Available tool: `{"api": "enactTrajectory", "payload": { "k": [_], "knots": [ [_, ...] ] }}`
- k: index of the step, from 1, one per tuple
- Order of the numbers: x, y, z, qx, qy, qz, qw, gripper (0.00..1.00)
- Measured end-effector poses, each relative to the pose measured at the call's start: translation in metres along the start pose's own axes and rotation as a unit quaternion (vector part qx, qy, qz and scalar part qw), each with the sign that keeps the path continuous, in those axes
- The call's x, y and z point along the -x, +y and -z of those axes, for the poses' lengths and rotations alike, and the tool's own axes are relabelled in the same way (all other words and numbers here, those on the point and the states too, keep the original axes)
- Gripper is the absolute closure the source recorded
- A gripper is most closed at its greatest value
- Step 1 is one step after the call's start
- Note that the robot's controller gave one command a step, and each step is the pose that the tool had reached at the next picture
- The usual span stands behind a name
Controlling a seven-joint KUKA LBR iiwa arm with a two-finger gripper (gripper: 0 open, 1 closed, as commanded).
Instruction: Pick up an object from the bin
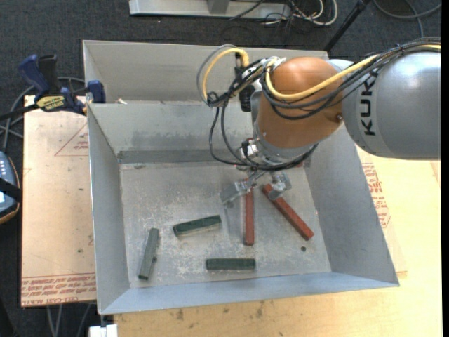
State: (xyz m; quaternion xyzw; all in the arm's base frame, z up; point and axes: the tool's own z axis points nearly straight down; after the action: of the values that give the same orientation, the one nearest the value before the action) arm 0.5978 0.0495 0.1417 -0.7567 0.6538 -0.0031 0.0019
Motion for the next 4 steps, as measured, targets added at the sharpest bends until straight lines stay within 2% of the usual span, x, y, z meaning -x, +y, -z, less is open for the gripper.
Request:
{"api": "enactTrajectory", "payload": {
  "k": [1, 2, 3, 4],
  "knots": [
    [-0.015, -0.037, -0.072, 0.003, -0.002, 0.106, 0.9943, 0.0],
    [-0.014, -0.038, -0.071, 0.001, -0.0029, 0.106, 0.9943, 1.0],
    [-0.039, -0.011, -0.071, 0.002, -0.0032, 0.342, 0.9396, 1.0],
    [-0.05, -0.012, -0.07, 0.002, -0.0032, 0.365, 0.931, 1.0]
  ]
}}
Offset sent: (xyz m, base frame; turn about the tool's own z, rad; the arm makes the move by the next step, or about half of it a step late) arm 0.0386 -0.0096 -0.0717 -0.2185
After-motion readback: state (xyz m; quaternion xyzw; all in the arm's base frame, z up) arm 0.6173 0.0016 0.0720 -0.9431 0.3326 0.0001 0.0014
